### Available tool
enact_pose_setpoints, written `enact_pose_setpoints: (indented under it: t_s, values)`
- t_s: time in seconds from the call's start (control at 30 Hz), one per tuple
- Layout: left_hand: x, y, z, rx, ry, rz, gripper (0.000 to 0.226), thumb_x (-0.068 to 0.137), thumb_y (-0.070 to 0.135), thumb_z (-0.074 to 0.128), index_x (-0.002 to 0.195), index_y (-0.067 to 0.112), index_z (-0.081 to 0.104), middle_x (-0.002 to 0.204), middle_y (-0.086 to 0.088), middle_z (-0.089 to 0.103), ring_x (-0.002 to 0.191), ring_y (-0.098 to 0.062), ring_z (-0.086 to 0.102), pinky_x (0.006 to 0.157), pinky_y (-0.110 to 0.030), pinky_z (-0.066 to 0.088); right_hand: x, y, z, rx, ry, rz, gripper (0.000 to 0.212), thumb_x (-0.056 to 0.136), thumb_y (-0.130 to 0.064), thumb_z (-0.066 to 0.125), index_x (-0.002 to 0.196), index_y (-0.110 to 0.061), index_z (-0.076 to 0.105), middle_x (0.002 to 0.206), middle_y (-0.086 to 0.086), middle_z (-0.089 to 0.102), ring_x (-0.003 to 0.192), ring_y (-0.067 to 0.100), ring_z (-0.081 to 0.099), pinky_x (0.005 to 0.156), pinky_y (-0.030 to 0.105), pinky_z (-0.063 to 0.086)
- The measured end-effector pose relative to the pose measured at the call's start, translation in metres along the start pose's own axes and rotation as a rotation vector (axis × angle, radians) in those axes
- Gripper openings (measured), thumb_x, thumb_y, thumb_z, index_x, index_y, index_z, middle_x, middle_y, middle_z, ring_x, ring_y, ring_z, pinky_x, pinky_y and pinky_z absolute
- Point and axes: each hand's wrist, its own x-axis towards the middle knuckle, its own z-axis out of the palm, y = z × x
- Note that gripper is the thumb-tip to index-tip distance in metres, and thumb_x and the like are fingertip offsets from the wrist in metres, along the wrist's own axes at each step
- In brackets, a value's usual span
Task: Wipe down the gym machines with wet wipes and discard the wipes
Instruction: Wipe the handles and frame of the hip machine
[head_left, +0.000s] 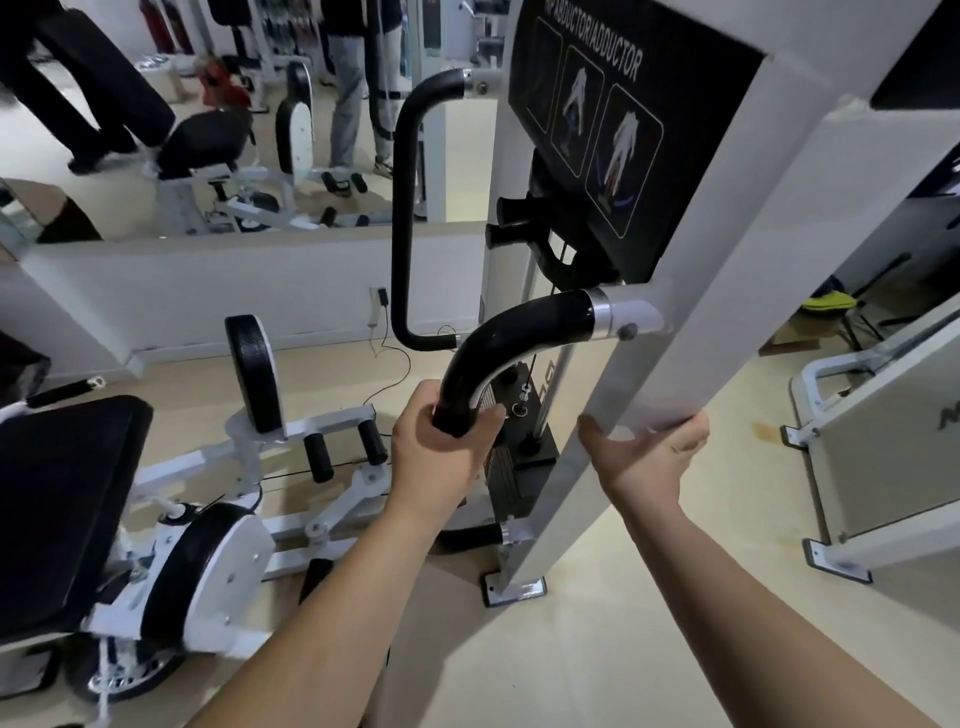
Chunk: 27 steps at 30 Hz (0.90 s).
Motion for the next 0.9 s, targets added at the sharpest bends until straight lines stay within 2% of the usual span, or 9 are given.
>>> enact_pose_setpoints:
  t_s: [0.07, 0.2, 0.3, 0.37, 0.43, 0.57, 0.7, 0.83, 0.9]
  values:
    - [0.004, -0.013, -0.005, 0.028, -0.065, -0.068, 0.029, 0.080, 0.026, 0.085, 0.093, 0.017, 0.061, 0.078, -0.006, 0.068, 0.070, -0.019, 0.067, 0.065, -0.040, 0.058, 0.001, 0.005, 0.002, 0.006, -0.005, -0.012, 0.115, 0.051, -0.060, 0.081, 0.139, -0.016, 0.023, 0.136, 0.000, 0.030, 0.131, 0.034, 0.046, 0.103, 0.052, 0.051]
    - [0.005, -0.029, -0.010, 0.076, -0.141, -0.151, 0.031, 0.076, 0.020, 0.088, 0.096, 0.014, 0.065, 0.078, 0.007, 0.070, 0.069, 0.001, 0.065, 0.064, -0.015, 0.053, 0.004, 0.014, 0.006, 0.014, 0.010, -0.031, 0.119, 0.051, -0.062, 0.080, 0.141, -0.011, 0.021, 0.139, 0.005, 0.030, 0.133, 0.035, 0.045, 0.105, 0.053, 0.049]
    - [0.001, -0.031, -0.015, 0.025, -0.186, -0.196, 0.039, 0.077, 0.013, 0.088, 0.109, 0.019, 0.066, 0.093, 0.012, 0.073, 0.079, 0.006, 0.067, 0.062, -0.008, 0.050, 0.005, 0.015, 0.007, 0.007, 0.017, -0.038, 0.117, 0.052, -0.062, 0.081, 0.141, -0.013, 0.022, 0.138, 0.002, 0.029, 0.132, 0.034, 0.045, 0.102, 0.054, 0.051]
    - [0.001, -0.032, -0.025, 0.003, -0.243, -0.239, 0.049, 0.079, 0.006, 0.084, 0.118, 0.027, 0.063, 0.101, 0.013, 0.074, 0.096, -0.001, 0.068, 0.068, -0.013, 0.053, 0.004, 0.014, 0.007, -0.011, 0.026, -0.044, 0.116, 0.053, -0.061, 0.080, 0.140, -0.011, 0.023, 0.136, 0.002, 0.030, 0.130, 0.033, 0.044, 0.102, 0.053, 0.051]
    - [-0.001, -0.036, -0.036, -0.044, -0.295, -0.269, 0.065, 0.079, -0.007, 0.075, 0.128, 0.032, 0.058, 0.112, 0.013, 0.072, 0.109, -0.008, 0.066, 0.084, -0.026, 0.055, 0.001, 0.012, 0.007, -0.026, 0.034, -0.038, 0.114, 0.054, -0.059, 0.080, 0.140, -0.009, 0.024, 0.134, 0.003, 0.031, 0.128, 0.031, 0.044, 0.102, 0.052, 0.050]
    - [-0.002, -0.041, -0.052, -0.113, -0.343, -0.367, 0.083, 0.077, -0.025, 0.046, 0.133, 0.036, 0.050, 0.125, 0.018, 0.062, 0.095, 0.016, 0.062, 0.085, -0.022, 0.048, 0.002, 0.014, 0.008, -0.017, 0.039, -0.028, 0.110, 0.056, -0.056, 0.084, 0.139, -0.017, 0.024, 0.131, -0.004, 0.029, 0.128, 0.027, 0.044, 0.102, 0.051, 0.051]
    - [0.005, -0.049, -0.063, -0.418, -0.315, -0.532, 0.070, 0.088, -0.017, 0.034, 0.140, 0.027, 0.055, 0.127, 0.012, 0.070, 0.121, -0.012, 0.064, 0.090, -0.030, 0.047, 0.004, 0.018, 0.010, -0.013, 0.036, -0.032, 0.108, 0.058, -0.055, 0.087, 0.138, -0.019, 0.024, 0.132, -0.004, 0.029, 0.129, 0.024, 0.042, 0.105, 0.048, 0.050]
    - [0.008, -0.050, -0.055, -0.347, -0.237, -0.541, 0.041, 0.104, -0.002, 0.046, 0.132, 0.025, 0.063, 0.118, 0.005, 0.075, 0.112, -0.019, 0.071, 0.103, -0.039, 0.051, 0.003, 0.016, 0.009, -0.017, 0.026, -0.030, 0.107, 0.061, -0.055, 0.087, 0.138, -0.017, 0.024, 0.132, -0.004, 0.029, 0.126, 0.023, 0.041, 0.105, 0.048, 0.050]
    - [0.009, -0.043, -0.051, -0.229, -0.182, -0.484, 0.028, 0.103, 0.007, 0.056, 0.122, 0.025, 0.067, 0.109, 0.006, 0.077, 0.099, -0.011, 0.074, 0.088, -0.027, 0.056, 0.001, 0.015, 0.007, -0.014, 0.017, -0.025, 0.108, 0.060, -0.058, 0.086, 0.138, -0.018, 0.023, 0.131, -0.005, 0.028, 0.126, 0.023, 0.042, 0.106, 0.048, 0.050]
